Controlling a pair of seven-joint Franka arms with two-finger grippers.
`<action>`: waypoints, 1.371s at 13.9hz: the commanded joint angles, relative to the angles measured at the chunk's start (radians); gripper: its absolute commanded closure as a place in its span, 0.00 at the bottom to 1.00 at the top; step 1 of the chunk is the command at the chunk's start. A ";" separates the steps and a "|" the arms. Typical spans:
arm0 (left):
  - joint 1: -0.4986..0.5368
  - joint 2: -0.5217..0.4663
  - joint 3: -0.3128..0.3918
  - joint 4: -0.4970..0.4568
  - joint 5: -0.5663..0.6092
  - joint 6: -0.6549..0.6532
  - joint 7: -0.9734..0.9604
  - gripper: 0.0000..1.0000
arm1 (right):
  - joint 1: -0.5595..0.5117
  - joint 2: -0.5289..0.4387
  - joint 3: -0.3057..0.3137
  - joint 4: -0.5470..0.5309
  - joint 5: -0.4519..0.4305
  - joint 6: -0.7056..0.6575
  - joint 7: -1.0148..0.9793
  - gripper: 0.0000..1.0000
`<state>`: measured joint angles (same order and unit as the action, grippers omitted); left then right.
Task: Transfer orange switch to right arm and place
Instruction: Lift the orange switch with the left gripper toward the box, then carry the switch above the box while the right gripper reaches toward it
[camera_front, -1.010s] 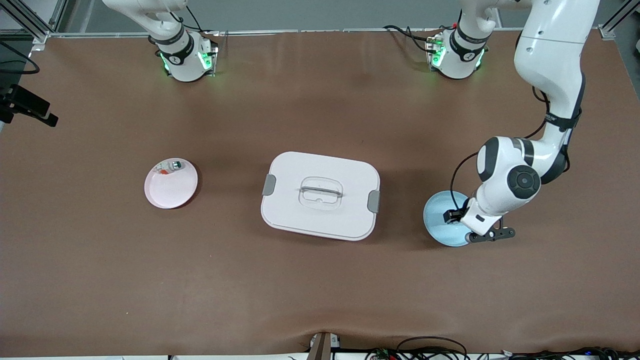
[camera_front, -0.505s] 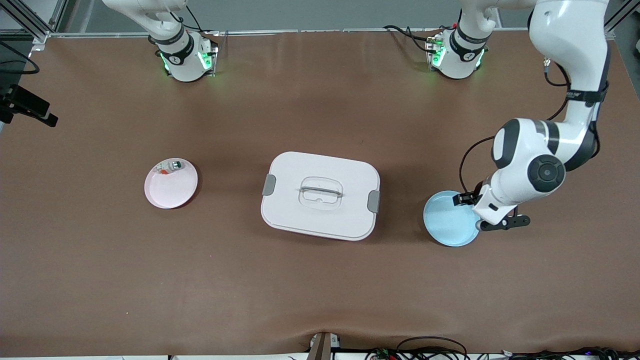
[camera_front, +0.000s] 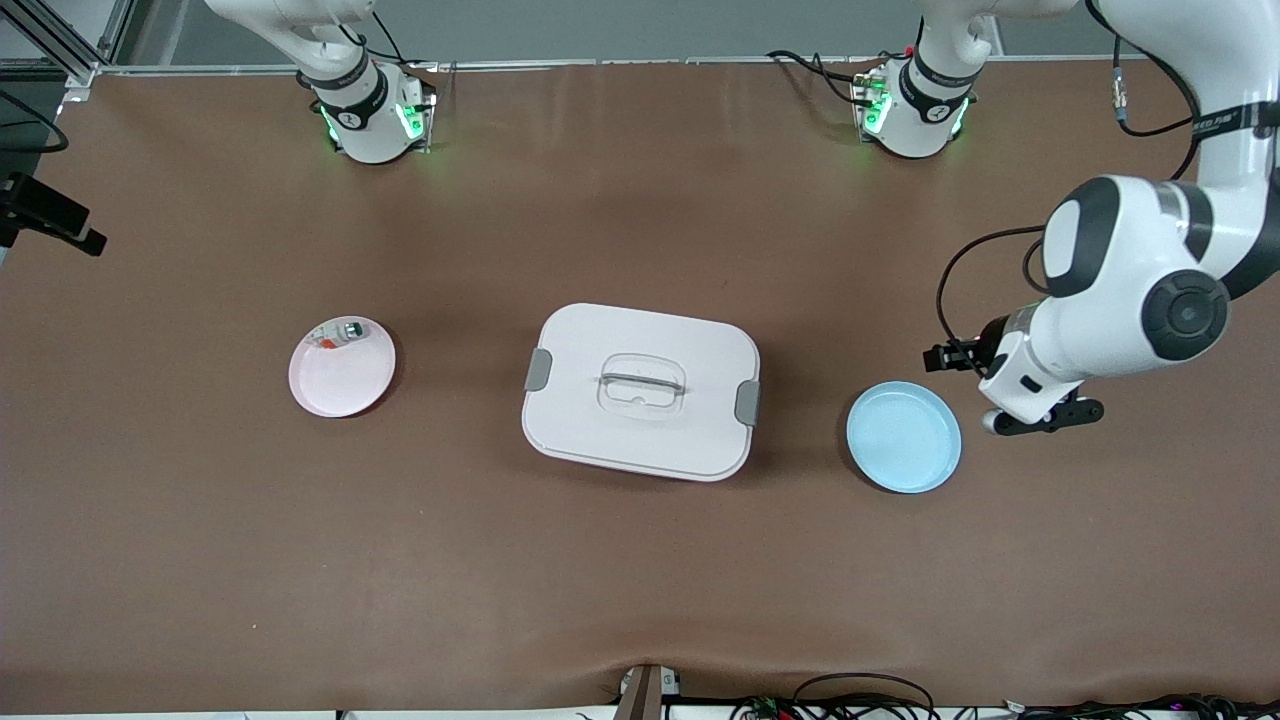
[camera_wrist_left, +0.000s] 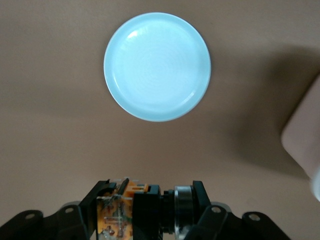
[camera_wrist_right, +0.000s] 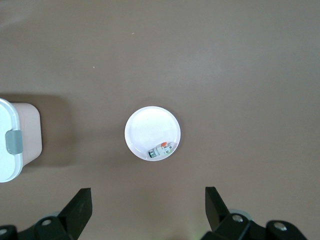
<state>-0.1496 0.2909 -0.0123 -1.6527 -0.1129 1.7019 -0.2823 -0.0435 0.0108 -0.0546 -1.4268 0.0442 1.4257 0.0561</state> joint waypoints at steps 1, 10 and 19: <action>0.001 -0.018 -0.009 0.086 -0.062 -0.115 -0.046 0.65 | -0.032 0.001 0.007 0.008 0.043 -0.004 0.005 0.00; -0.005 -0.117 -0.072 0.152 -0.359 -0.166 -0.352 0.65 | -0.033 0.000 0.015 0.003 0.089 -0.067 0.005 0.00; -0.013 -0.110 -0.325 0.260 -0.430 -0.032 -0.831 0.65 | 0.111 -0.012 0.016 -0.087 0.368 0.194 0.212 0.00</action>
<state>-0.1635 0.1718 -0.3044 -1.4065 -0.5317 1.6383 -1.0523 0.0457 0.0135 -0.0321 -1.4942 0.3481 1.5833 0.2329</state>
